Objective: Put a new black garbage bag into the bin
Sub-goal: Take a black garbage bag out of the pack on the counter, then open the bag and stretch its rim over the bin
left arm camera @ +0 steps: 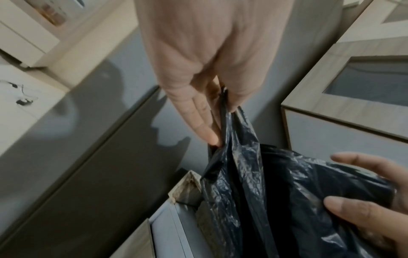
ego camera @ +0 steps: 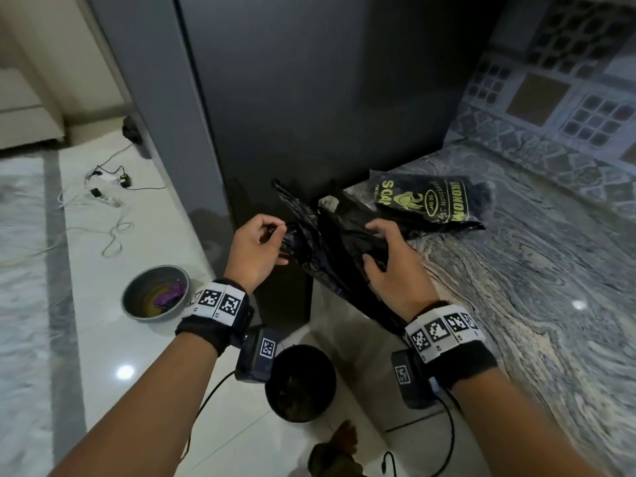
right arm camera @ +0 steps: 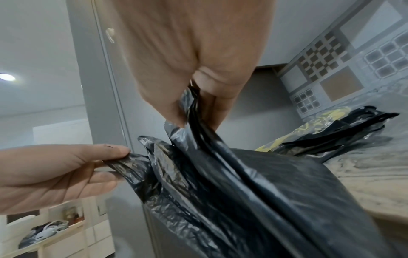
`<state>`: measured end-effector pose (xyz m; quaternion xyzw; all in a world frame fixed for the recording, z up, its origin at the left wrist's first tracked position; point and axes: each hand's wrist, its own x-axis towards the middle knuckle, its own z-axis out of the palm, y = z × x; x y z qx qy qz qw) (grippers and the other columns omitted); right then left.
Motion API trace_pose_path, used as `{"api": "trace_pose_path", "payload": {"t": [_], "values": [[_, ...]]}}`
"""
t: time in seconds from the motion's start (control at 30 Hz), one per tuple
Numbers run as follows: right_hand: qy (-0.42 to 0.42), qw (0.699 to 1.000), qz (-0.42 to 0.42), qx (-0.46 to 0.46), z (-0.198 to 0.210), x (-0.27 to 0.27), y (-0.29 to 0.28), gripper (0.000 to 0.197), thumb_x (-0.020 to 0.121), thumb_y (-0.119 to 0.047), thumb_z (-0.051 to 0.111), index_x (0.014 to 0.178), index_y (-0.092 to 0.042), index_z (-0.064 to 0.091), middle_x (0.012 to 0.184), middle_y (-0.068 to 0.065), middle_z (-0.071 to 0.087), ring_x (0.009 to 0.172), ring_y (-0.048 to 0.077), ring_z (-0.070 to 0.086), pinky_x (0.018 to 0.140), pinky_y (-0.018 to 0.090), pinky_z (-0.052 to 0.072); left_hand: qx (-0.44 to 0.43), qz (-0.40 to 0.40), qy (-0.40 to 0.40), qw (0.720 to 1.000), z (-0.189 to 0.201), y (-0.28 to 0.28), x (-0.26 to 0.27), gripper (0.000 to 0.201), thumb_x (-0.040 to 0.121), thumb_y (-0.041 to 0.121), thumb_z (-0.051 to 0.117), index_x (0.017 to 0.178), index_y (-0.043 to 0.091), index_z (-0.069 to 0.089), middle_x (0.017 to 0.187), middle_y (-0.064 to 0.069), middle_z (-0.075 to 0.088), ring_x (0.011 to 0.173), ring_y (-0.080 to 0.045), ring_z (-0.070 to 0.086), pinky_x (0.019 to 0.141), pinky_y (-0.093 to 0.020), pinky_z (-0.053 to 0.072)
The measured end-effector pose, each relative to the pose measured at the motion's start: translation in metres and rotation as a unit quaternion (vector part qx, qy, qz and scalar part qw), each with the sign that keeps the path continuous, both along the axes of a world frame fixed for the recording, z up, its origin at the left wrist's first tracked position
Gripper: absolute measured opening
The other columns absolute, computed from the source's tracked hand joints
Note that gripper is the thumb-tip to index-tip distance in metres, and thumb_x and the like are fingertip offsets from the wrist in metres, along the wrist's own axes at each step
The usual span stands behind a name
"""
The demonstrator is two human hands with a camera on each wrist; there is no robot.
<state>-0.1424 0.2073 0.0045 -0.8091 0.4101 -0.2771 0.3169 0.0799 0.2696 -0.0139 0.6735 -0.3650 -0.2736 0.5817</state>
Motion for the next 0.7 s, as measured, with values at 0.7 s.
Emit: {"api": "trace_pose_path", "payload": {"t": [0.7], "values": [[-0.023,0.988,0.124,0.088,-0.033,0.121,0.041,0.055,0.085,-0.06,0.053,0.124,-0.022,0.055,0.106,0.004,0.065,0.09,0.022,0.069,0.081,0.042,0.058,-0.023,-0.059,-0.136,0.989,0.022,0.098,0.033,0.005,0.09,0.018,0.06,0.093,0.017,0.064,0.087,-0.007,0.067,0.067,-0.009,0.061,0.057,-0.027,0.058]]}}
